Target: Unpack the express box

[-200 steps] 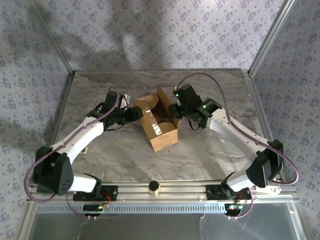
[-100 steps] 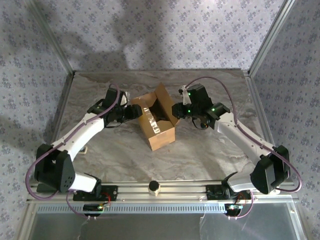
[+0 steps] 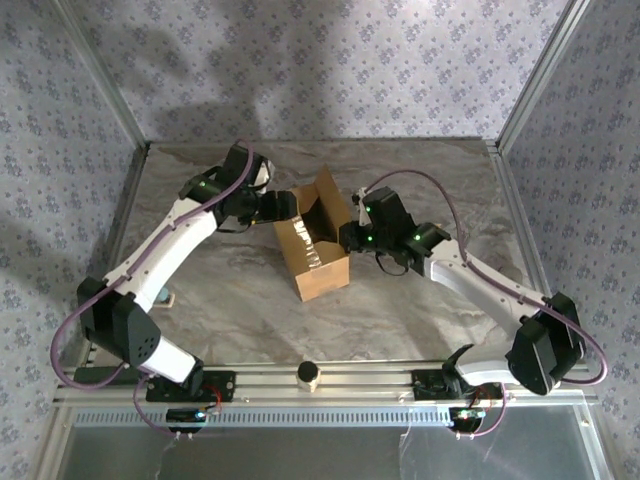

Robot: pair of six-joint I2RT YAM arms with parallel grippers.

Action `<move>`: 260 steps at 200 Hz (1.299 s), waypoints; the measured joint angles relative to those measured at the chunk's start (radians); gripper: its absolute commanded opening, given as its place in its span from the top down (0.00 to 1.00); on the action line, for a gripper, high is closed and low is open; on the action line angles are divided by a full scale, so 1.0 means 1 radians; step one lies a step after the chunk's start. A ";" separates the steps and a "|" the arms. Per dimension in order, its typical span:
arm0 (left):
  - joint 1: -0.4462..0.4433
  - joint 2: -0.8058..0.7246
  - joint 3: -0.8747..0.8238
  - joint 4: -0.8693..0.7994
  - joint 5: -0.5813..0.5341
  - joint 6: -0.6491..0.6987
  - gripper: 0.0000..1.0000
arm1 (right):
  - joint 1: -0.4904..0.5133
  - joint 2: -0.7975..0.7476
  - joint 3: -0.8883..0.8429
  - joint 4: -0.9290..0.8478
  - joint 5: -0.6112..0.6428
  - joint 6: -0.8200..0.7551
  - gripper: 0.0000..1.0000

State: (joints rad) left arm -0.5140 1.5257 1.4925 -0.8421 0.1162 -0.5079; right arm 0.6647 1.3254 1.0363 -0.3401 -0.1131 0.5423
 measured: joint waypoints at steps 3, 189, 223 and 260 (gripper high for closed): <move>-0.003 0.005 0.007 -0.010 -0.003 0.001 0.24 | 0.001 -0.003 -0.004 0.006 0.003 0.009 0.93; -0.226 0.332 0.369 -0.322 -0.378 0.011 0.25 | 0.143 -0.084 -0.088 0.063 0.215 0.199 1.00; -0.242 0.362 0.373 -0.349 -0.425 0.010 0.25 | 0.143 -0.084 -0.088 0.060 0.222 0.207 1.00; -0.242 0.363 0.372 -0.352 -0.441 0.010 0.25 | 0.148 -0.084 -0.088 0.060 0.229 0.214 1.00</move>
State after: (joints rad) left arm -0.7559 1.8889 1.8645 -1.1942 -0.3244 -0.4976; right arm 0.8127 1.2415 0.9485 -0.2806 0.1162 0.7563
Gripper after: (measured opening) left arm 0.752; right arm 0.082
